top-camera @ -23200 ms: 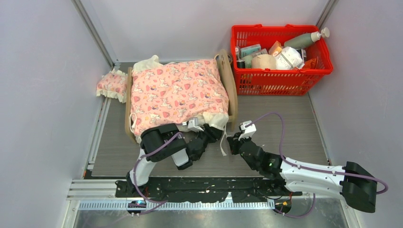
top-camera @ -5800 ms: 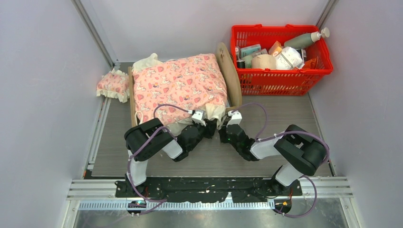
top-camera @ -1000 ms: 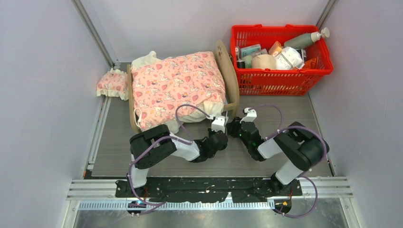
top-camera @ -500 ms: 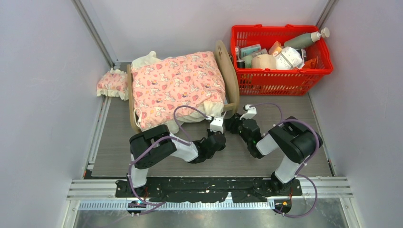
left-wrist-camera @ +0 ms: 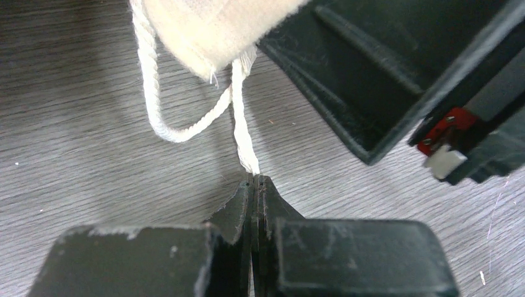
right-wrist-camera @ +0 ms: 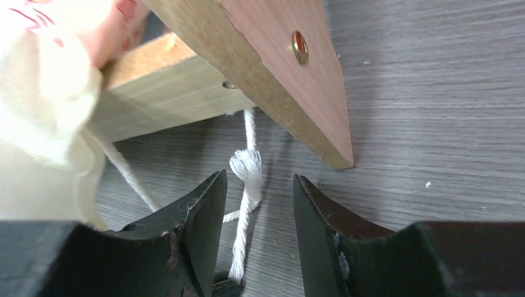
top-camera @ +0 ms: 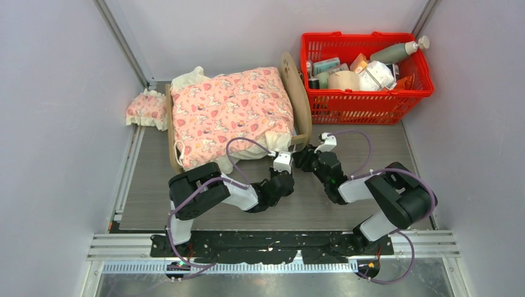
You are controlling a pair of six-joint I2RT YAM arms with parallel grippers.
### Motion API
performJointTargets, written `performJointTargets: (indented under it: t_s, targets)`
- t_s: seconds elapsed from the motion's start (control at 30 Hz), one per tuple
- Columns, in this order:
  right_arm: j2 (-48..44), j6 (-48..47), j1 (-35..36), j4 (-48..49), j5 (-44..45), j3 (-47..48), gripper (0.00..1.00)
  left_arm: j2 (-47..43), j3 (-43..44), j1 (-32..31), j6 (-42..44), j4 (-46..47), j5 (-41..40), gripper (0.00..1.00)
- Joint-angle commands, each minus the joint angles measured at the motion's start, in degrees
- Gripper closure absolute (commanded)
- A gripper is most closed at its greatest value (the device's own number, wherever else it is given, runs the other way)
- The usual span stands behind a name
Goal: Set up the pet bed
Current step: Tie the ropes to the bed frame.
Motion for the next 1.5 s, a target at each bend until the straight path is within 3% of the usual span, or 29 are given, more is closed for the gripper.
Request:
performJointTargets:
  t_s: [0.0, 0.27, 0.33, 0.43, 0.5, 0.8, 1.07, 1.17, 1.23, 1.33, 1.47]
  targets:
    - [3.6, -0.2, -0.2, 1.4, -1.2, 2.1, 0.5, -0.8, -0.6, 0.4, 0.3, -1.4, 0.0, 1.0]
    - [10.7, -1.1, -0.6, 6.4, -4.5, 4.7, 0.53, -0.8, -2.0, 0.3, -0.9, -0.1, 0.1, 1.0]
    - [11.6, -1.3, -0.8, 7.1, -5.1, 5.0, 0.62, -0.7, -2.2, 0.3, -1.0, 0.2, 0.2, 1.0]
    - [12.0, -1.3, -1.0, 9.6, -5.2, 3.9, 0.91, -0.9, -2.4, 0.3, -1.0, 0.3, 0.2, 1.0]
    - [10.9, -1.3, -1.0, 10.6, -4.4, 2.4, 0.94, -1.6, -2.9, 0.4, -0.7, 0.4, 0.3, 1.0]
    - [-1.3, 2.7, 1.3, 2.6, -3.7, -4.3, 0.95, -11.5, -12.1, -0.1, -2.5, -0.7, 2.6, 1.0]
    - [-12.3, 6.3, 20.5, -6.2, 15.0, -10.0, 0.95, -20.9, -21.2, -5.0, -4.3, -3.6, 0.7, 1.0]
    - [-14.1, 6.7, 21.6, -7.8, 17.2, -10.8, 0.95, -21.7, -23.4, -5.6, 1.1, 2.0, 2.5, 0.99]
    - [-15.8, 6.2, 21.7, -9.0, 17.5, -10.8, 0.95, -21.2, -25.7, -5.6, 3.8, 11.0, 4.6, 0.9]
    - [-17.8, 5.0, 21.8, -10.4, 17.8, -10.4, 0.95, -19.7, -26.4, -5.5, 6.1, 17.3, 6.8, 0.73]
    - [-20.1, 5.6, 22.1, -12.0, 17.1, -10.5, 0.95, -18.4, -25.9, -5.5, 7.0, 20.4, 12.7, 0.66]
